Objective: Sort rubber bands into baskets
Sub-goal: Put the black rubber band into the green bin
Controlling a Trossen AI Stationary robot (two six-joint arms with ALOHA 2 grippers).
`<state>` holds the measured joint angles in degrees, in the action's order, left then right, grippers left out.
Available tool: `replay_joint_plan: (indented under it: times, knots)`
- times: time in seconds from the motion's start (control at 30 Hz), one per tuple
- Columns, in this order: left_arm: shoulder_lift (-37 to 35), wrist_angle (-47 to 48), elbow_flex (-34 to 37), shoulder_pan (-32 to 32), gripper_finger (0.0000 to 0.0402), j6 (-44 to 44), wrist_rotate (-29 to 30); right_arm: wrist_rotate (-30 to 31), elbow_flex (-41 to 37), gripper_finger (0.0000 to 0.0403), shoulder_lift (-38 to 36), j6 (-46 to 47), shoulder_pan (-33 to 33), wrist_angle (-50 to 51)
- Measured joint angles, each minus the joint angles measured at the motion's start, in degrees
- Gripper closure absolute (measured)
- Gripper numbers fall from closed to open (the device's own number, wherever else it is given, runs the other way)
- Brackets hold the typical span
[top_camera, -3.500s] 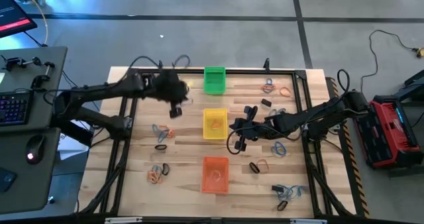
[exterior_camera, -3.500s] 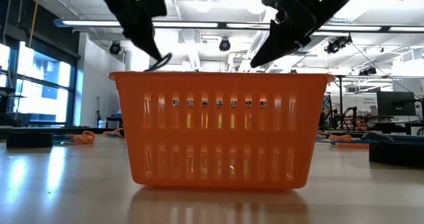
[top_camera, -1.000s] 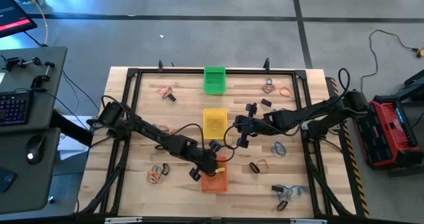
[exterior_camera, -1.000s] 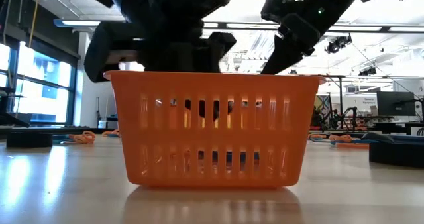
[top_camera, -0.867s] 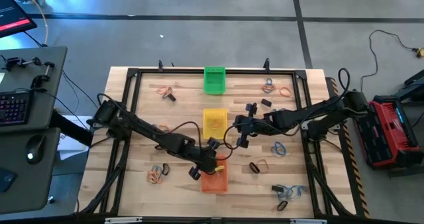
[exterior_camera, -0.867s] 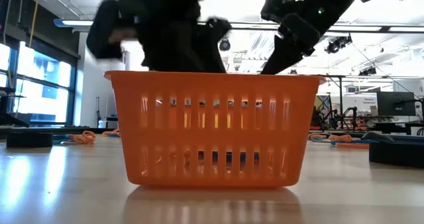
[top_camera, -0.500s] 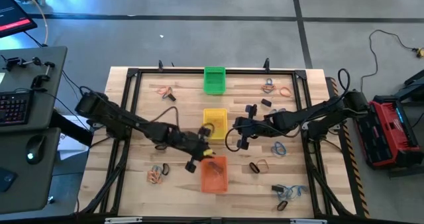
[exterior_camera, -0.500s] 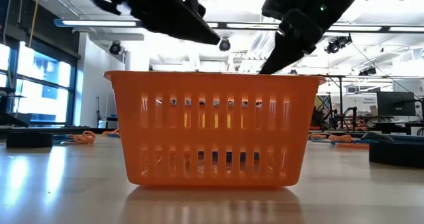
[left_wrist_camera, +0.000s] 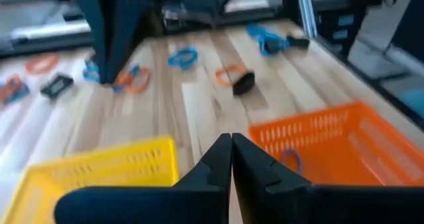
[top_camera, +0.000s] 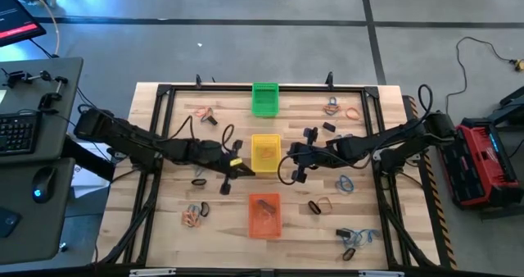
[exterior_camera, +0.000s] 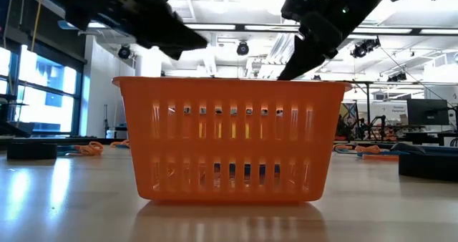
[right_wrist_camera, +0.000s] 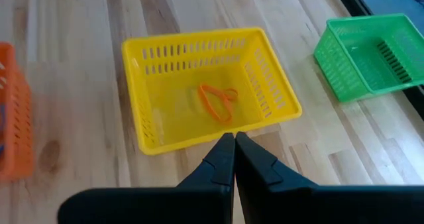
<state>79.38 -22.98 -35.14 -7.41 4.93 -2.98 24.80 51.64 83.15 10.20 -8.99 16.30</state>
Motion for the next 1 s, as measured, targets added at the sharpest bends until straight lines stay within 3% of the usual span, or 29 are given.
replay_joint_plan:
  times: [0.3, 1.0]
  knots:
    - [-1.76, -4.19, 4.54, 4.31, 0.0399, 0.04, -2.76, 0.37, -0.01, 0.0403, 0.00, -2.29, 1.44, -2.89]
    - [-1.73, -6.15, 4.44, 14.66, 0.0399, 3.27, -5.60, -3.81, -0.01, 0.0403, 0.00, -8.04, 11.41, -9.40]
